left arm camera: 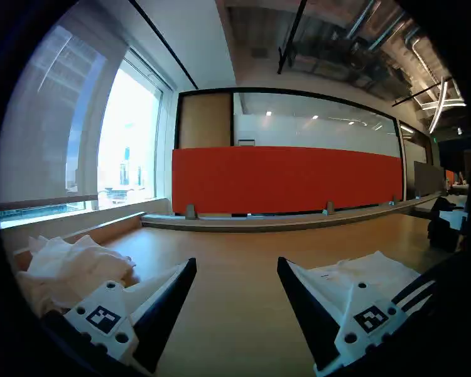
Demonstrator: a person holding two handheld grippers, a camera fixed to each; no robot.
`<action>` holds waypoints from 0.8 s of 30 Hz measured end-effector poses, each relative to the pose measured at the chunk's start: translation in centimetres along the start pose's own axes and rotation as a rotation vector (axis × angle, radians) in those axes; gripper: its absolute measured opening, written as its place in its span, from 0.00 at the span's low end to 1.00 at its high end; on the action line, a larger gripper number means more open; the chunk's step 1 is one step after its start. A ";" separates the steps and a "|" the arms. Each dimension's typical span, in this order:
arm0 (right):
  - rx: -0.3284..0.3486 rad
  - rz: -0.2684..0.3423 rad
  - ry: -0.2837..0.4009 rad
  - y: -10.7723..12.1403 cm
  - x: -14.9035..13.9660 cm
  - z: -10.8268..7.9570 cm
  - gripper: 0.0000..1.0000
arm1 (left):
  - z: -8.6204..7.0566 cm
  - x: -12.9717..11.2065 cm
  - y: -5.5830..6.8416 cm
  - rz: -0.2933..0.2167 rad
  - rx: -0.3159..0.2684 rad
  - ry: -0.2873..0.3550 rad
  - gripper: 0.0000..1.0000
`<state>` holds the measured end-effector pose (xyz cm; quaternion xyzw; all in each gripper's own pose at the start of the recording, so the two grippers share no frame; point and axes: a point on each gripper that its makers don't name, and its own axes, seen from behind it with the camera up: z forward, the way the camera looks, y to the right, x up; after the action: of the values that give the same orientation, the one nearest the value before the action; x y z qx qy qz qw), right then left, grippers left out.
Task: Fold towel
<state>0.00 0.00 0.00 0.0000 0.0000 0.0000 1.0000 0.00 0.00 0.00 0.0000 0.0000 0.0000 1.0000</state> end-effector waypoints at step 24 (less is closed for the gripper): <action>0.021 0.024 0.025 -1.4 1.6 0.0 1.00 | 0.0 2.0 0.2 -0.043 -0.007 0.017 0.96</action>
<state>1.61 -1.41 -0.02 0.0107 0.0126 0.0119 0.9998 2.00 0.23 0.04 -0.0036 0.0087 -0.0216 0.9997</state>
